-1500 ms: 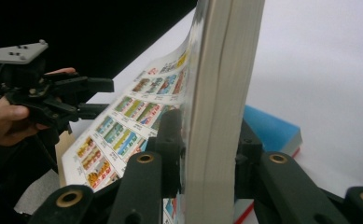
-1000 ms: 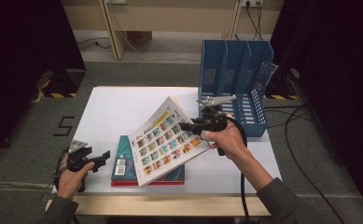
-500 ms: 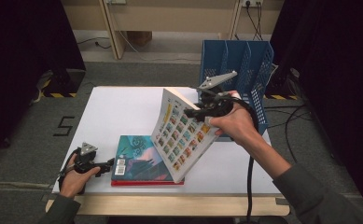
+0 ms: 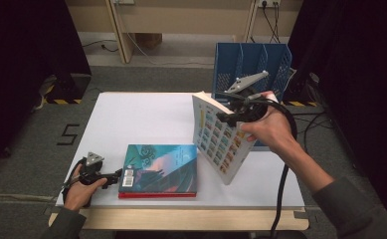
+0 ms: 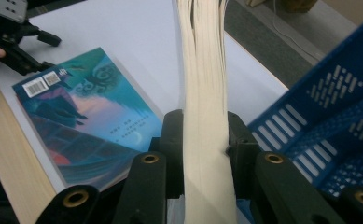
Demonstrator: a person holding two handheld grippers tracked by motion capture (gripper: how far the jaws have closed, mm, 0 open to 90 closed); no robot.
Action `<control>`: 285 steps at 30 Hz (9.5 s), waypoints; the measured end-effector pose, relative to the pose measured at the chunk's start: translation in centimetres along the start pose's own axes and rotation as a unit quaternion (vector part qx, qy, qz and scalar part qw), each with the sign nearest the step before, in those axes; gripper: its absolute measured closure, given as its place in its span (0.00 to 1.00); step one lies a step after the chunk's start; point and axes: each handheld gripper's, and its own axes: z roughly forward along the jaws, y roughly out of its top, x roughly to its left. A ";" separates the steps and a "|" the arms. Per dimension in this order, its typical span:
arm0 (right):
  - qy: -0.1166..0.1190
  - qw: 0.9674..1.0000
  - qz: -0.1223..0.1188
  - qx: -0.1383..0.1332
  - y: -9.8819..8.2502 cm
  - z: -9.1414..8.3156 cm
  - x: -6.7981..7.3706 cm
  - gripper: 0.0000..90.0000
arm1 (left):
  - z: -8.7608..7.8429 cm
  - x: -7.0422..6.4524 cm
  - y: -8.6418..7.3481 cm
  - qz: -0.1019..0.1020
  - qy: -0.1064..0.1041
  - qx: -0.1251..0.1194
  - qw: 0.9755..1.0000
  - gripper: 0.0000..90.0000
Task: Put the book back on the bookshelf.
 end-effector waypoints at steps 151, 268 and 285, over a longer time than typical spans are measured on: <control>-0.120 0.974 0.170 0.092 10.6 2.6 -15.5 0.82 | 0.1 0.1 0.0 0.003 -0.006 0.002 1.000 0.12; -0.011 0.981 0.194 0.015 4.0 10.5 -13.5 0.65 | 0.2 0.0 0.0 0.007 -0.005 0.000 1.000 0.11; -0.014 0.977 0.211 0.001 3.6 9.6 -13.5 0.46 | 0.1 0.0 0.0 0.007 -0.005 0.000 1.000 0.11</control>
